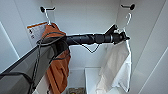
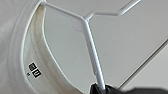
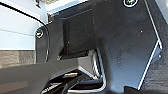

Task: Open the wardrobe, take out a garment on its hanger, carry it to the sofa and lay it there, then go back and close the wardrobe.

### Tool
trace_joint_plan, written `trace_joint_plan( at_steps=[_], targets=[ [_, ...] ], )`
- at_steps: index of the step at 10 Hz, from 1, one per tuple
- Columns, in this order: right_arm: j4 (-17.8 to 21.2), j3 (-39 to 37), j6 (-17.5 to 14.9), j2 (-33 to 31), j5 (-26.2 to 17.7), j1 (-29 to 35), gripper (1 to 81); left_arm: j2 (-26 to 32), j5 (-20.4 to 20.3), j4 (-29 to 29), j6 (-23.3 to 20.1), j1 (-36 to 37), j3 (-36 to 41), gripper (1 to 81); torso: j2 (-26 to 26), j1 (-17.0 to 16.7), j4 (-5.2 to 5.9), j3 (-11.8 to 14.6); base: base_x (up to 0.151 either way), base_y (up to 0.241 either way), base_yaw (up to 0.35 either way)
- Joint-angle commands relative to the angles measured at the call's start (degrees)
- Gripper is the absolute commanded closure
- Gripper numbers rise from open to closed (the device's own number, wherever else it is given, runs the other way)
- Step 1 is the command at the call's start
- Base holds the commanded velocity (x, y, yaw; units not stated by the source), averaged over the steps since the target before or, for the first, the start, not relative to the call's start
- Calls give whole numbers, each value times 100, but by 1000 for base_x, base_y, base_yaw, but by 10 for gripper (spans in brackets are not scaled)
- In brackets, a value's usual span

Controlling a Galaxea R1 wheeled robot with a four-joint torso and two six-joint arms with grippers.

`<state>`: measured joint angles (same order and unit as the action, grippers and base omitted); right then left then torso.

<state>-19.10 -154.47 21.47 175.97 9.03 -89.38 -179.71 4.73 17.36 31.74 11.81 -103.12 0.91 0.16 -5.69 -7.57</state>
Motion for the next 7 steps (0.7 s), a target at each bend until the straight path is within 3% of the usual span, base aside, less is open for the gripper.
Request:
trace_joint_plan(
  at_steps=[1,7],
  targets=[
    [29,41,-2,2,-244,179,10,408,-297,-180,-81,1020,387,811,0,0,0,0,0,0,0],
    [29,23,-2,2,-244,179,10,664,-297,-224,-89,932,669,811,0,0,0,0,-11,0,0]
  ],
)
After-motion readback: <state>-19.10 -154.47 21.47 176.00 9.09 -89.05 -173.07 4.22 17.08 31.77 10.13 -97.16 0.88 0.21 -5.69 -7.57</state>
